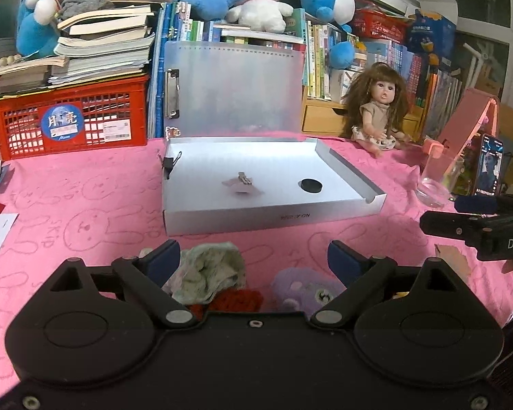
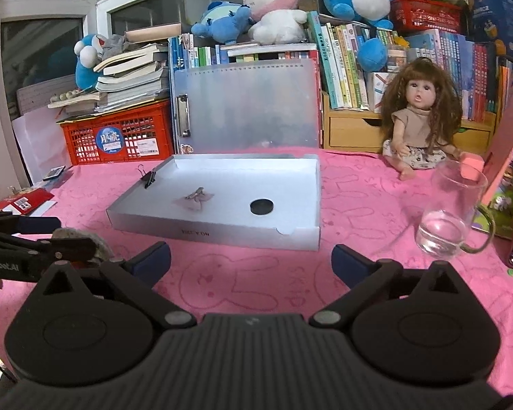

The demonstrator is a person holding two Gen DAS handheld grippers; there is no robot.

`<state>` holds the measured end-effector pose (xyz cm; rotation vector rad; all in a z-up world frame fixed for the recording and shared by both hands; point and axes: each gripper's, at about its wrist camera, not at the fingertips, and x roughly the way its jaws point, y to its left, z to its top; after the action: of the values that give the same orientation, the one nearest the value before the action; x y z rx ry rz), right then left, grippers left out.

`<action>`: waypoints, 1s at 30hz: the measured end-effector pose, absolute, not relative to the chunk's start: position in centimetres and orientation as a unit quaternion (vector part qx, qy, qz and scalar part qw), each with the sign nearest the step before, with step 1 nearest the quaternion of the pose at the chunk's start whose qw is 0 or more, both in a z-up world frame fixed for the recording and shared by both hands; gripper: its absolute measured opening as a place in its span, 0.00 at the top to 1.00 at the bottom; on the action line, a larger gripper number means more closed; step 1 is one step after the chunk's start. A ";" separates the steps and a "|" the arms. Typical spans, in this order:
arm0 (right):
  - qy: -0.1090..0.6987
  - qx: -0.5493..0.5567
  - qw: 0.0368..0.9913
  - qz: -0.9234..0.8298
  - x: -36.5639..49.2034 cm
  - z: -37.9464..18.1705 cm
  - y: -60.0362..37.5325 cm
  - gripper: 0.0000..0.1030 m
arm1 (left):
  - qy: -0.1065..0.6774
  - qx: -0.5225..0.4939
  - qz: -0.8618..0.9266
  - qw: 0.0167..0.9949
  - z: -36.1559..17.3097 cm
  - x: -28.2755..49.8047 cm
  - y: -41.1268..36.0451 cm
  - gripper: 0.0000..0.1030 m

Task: Organize objects
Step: 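Withdraw both grippers from the box back toward the remaining toys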

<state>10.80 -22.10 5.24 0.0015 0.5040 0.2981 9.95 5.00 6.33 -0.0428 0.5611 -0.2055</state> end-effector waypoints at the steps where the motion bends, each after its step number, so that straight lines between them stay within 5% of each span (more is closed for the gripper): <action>1: 0.248 -0.001 0.958 0.144 10.6 5.1 -22.1 0.00 | 0.276 -0.022 -0.100 0.956 6.2 9.7 5.1 0.10; 30: 0.264 -0.037 0.958 0.109 5.2 1.3 -22.3 0.00 | 0.290 -0.054 -0.049 0.954 3.2 6.7 6.7 0.10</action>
<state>5.21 -22.32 1.26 -0.0756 0.5358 0.2208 6.67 6.66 3.23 -0.1105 0.5882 -0.0989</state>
